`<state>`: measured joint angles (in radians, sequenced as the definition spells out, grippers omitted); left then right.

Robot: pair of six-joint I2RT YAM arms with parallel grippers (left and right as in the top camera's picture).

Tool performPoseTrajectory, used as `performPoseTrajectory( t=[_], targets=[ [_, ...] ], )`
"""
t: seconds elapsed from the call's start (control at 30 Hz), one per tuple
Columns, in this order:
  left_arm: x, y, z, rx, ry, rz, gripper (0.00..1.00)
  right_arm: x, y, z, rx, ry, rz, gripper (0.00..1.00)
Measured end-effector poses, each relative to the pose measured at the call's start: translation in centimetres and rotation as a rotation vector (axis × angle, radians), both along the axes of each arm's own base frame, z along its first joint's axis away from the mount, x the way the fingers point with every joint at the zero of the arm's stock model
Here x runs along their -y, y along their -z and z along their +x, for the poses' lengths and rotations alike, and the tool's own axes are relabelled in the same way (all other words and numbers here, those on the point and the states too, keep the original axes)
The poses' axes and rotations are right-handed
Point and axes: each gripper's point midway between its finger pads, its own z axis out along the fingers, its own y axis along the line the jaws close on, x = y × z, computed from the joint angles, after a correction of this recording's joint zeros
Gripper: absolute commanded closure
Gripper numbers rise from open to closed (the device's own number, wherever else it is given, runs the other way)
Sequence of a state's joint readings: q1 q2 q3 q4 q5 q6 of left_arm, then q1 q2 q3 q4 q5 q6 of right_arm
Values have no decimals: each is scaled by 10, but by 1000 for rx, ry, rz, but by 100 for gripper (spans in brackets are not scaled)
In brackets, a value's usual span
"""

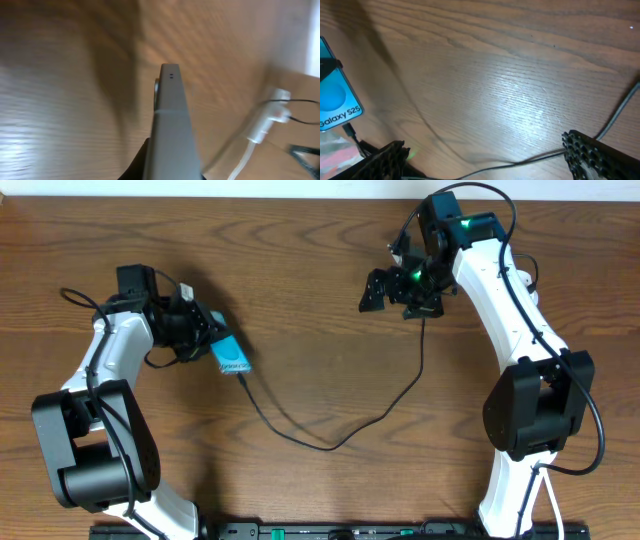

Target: Plug charger to phone and switch on socket

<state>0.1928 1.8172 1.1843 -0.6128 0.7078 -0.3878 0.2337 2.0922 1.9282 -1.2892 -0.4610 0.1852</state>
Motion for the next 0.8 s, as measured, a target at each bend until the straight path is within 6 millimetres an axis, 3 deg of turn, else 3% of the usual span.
performPoseTrajectory(
  t=[0.3, 0.6, 0.8],
  targets=[
    [-16, 16, -11, -30, 26, 127, 93, -7, 1, -9, -14, -33, -17, 1],
    [-15, 55, -40, -85, 35, 152, 93, -20, 2, -15, -14, -67, -18, 1],
    [-15, 59, -43, -88, 35, 154, 93, -22, 2, -16, -14, -72, -18, 1]
  ],
)
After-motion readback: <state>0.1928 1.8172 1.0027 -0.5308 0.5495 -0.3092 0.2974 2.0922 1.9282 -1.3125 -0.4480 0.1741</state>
